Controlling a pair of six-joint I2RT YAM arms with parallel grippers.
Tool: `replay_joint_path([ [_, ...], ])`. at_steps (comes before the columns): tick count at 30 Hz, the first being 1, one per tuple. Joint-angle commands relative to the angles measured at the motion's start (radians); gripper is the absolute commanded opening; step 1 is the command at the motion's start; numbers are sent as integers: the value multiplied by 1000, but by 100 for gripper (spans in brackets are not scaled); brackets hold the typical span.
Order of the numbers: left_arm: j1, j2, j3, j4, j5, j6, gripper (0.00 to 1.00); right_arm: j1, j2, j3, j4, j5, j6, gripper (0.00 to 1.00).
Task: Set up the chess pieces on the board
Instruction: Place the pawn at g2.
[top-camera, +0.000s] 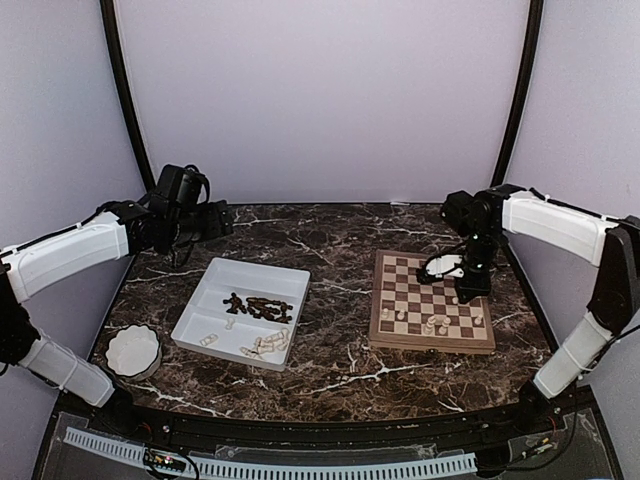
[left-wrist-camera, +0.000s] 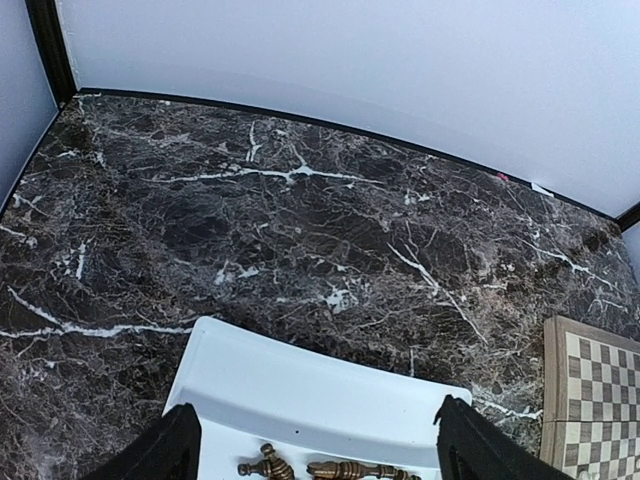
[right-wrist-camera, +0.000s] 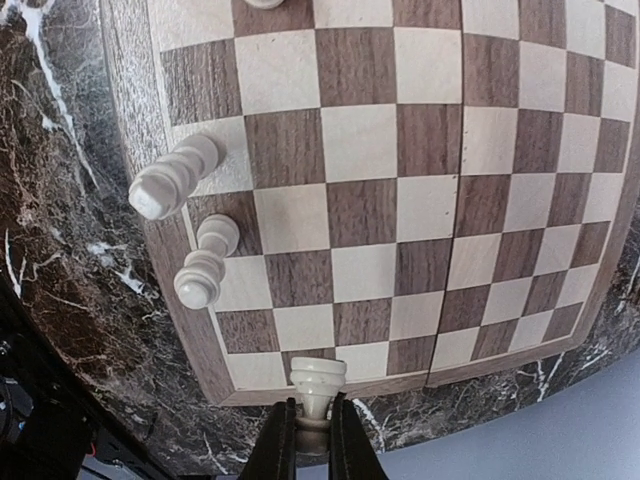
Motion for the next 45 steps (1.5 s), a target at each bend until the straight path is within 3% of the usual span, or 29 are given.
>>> replay_joint_path([
  [1, 1, -11, -8, 20, 65, 4, 84, -14, 35, -27, -56, 37, -3, 0],
  [12, 0, -20, -20, 18, 94, -10, 81, -61, 105, -57, -46, 92, 4, 2],
  [32, 1, -34, -34, 21, 117, -29, 80, -71, 171, -78, -18, 59, 22, 6],
  [45, 1, -35, -45, 31, 137, -37, 80, -71, 180, -75, 5, 63, 42, 13],
])
